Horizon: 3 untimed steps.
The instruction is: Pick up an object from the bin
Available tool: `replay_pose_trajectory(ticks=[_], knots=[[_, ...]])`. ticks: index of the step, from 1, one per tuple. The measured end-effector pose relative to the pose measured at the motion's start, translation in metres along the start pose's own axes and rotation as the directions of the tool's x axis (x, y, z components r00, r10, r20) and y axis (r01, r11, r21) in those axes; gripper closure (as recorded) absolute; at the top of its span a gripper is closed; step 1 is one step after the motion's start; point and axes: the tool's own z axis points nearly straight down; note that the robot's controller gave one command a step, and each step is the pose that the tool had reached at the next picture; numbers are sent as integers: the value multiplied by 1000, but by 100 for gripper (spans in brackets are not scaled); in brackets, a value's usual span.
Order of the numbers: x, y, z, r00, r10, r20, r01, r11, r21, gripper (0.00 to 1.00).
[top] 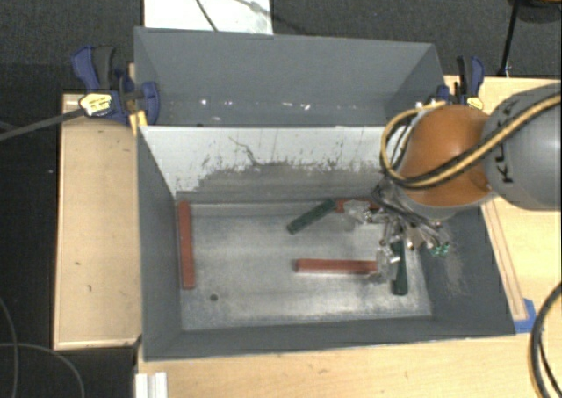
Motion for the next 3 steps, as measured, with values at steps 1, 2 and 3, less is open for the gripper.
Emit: replay_pose_trajectory(ticks=[1, 2, 3], knots=[[8, 89, 10, 999, -43, -6, 43, 999, -2, 100], [8, 89, 10, 999, -43, -6, 43, 999, -2, 100], [-16, 83, -139, 996, -88, -2, 88, 996, 1, 100]])
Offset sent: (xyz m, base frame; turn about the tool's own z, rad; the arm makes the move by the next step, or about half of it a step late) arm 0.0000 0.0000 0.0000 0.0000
